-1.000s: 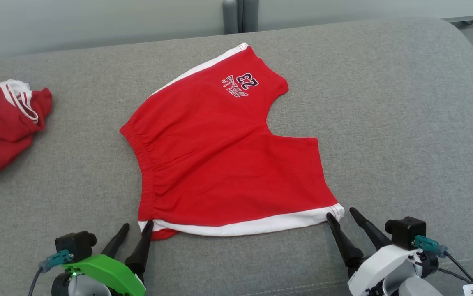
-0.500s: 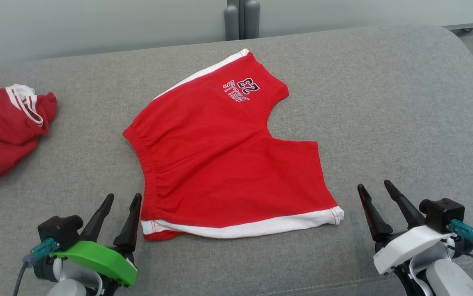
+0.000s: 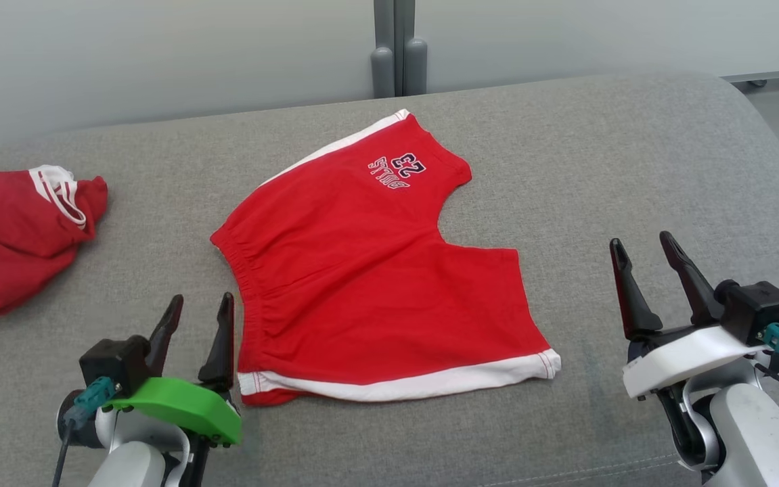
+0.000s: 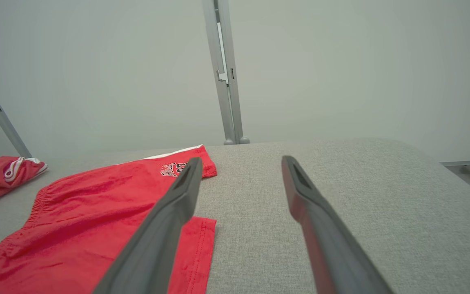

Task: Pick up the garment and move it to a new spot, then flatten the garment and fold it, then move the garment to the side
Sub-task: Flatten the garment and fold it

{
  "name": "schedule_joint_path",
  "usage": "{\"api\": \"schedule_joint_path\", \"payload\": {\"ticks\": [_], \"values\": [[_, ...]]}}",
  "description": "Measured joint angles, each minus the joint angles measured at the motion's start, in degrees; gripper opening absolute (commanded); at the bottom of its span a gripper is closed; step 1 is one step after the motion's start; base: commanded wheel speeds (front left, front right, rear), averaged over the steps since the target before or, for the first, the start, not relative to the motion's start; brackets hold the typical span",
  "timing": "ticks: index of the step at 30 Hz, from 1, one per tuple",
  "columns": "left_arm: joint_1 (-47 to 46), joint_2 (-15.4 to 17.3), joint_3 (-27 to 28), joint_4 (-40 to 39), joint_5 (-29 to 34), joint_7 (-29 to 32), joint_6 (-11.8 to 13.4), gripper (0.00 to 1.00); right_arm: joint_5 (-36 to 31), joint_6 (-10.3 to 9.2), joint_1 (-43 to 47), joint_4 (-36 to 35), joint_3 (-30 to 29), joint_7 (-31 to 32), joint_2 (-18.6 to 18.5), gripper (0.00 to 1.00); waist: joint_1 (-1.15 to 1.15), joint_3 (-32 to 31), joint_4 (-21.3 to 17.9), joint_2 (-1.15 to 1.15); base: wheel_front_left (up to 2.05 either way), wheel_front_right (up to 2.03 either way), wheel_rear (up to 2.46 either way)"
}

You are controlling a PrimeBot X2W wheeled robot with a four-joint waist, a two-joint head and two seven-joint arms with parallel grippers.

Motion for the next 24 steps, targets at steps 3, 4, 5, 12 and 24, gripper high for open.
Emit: {"api": "schedule_joint_path", "payload": {"ticks": [3,4,5,12,24], "values": [[0.4,0.0,1.5,-0.6,1.6,0.0,1.9,1.00,-0.6,-0.49,0.1,-0.7,-0.1,0.0,0.8,1.00,0.00,-0.6,-0.1,0.00,0.00,0.00,0.00],[0.6,-0.1,2.2,-1.1,2.1,0.0,2.2,1.00,-0.6,-0.88,0.2,-0.8,-0.1,0.0,1.1,1.00,0.00,-0.8,-0.2,0.00,0.00,0.00,0.00],[0.9,-0.2,2.8,-1.8,2.2,0.0,2.4,1.00,-0.6,-0.91,0.5,-1.1,-0.1,0.0,1.3,1.00,0.00,-0.9,-0.2,0.00,0.00,0.00,0.00],[4.1,-1.3,5.0,-4.1,3.7,-0.2,2.9,1.00,-1.1,-1.48,2.9,-1.6,-0.3,-0.1,2.9,1.00,0.00,-1.3,0.0,0.00,0.00,0.00,0.00],[10.1,-2.9,7.4,-6.3,6.2,-0.2,3.4,1.00,-2.1,-1.91,4.4,-2.1,-0.2,-0.1,3.4,1.00,0.00,-1.9,0.2,0.00,0.00,0.00,0.00]]}}
